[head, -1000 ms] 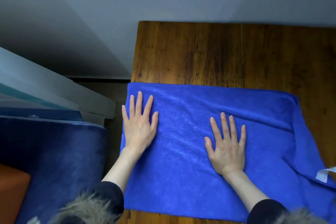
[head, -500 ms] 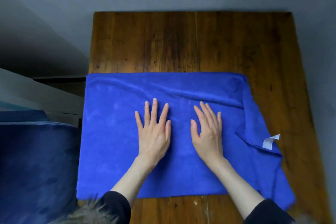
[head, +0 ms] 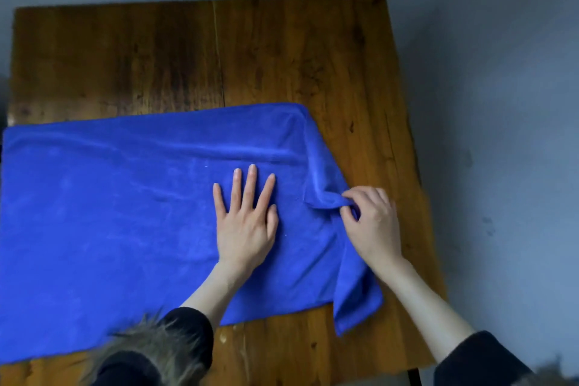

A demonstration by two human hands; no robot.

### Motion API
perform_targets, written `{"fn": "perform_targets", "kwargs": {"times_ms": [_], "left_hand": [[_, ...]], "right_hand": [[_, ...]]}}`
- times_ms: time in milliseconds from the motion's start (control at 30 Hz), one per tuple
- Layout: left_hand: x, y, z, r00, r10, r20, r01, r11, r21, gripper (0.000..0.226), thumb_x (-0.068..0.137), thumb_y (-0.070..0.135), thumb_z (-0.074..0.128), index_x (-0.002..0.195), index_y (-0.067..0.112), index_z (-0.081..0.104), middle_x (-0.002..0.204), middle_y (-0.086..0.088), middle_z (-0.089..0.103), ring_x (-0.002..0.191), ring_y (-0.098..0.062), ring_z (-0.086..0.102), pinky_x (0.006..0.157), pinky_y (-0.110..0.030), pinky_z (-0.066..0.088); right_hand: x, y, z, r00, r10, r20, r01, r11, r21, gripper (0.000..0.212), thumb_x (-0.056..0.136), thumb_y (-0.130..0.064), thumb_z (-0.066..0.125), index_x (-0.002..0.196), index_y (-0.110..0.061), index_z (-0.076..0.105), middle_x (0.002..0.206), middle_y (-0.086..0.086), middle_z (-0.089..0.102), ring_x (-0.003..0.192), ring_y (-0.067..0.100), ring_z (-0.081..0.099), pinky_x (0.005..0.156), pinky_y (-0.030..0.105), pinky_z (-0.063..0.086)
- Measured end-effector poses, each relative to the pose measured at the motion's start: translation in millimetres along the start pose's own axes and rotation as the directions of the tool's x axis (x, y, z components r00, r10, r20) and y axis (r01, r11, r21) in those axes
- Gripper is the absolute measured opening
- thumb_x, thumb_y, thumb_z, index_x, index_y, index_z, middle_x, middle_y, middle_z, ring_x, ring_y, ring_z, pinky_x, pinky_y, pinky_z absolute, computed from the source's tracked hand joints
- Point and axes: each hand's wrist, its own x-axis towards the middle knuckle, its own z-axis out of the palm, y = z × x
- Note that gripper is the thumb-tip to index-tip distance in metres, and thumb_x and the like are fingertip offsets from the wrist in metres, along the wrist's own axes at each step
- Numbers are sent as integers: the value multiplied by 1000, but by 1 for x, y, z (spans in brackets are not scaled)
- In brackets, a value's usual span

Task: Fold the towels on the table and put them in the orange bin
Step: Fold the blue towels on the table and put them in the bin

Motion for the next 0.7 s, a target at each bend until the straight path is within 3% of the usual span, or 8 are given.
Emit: {"fn": "perform_targets", "kwargs": {"times_ms": [100,200,300,367,467,567,700], "left_hand": [[-1,0,3,1000,-5,-18,6,1000,29,53,91,34,28,143,23,35,152,-9,29,141,-32,22,111,-60,14],[0,3,4,999,-22,-33,23,999,39,54,91,34,28,143,23,35,152,-9,29,142,-31,22,112,-60,13],[0,3,4,999,-29,-45,30,999,38,54,91,34,28,143,22,35,152,-9,29,142,-31,21,112,-59,12],[0,3,4,998,-32,-49,34,999,39,54,91,34,28,143,22,35,152,-9,29,142,-31,20,113,-59,11],[0,3,5,998,-36,-48,38,998,42,54,91,35,28,143,22,35,152,-10,28,142,-30,20,113,-60,12],[0,2,6,998,-35,-50,37,998,44,54,91,35,27,143,22,34,152,-10,29,142,-31,19,113,-59,11],[0,3,4,998,-32,-53,34,999,37,54,92,36,26,143,21,34,152,-10,28,142,-31,19,113,-59,10]], "right_hand": [[34,19,-17,953,300,29,-298,920,255,11,84,-13,60,78,-8,68,80,13,68,77,32,61,63,33,40],[71,49,-32,845,535,-7,-503,798,331,26,90,-24,53,69,-11,56,67,9,58,72,29,53,55,30,27],[91,67,-38,729,682,-62,-616,693,375,25,93,-29,51,105,-10,61,103,6,61,99,24,56,77,29,39],[85,61,-37,776,602,-189,-540,789,293,28,91,-22,53,113,-6,59,116,15,58,109,32,52,89,35,36],[50,37,-25,941,212,-265,-187,976,114,22,88,-12,56,105,-1,63,111,19,59,105,35,55,89,40,41],[7,22,0,999,-46,-27,45,998,-36,30,88,-16,60,116,-4,62,128,18,55,122,35,50,100,47,41],[-18,49,8,983,-89,160,110,985,-129,46,90,-22,59,133,-9,50,146,15,39,136,30,35,111,49,27]]}}
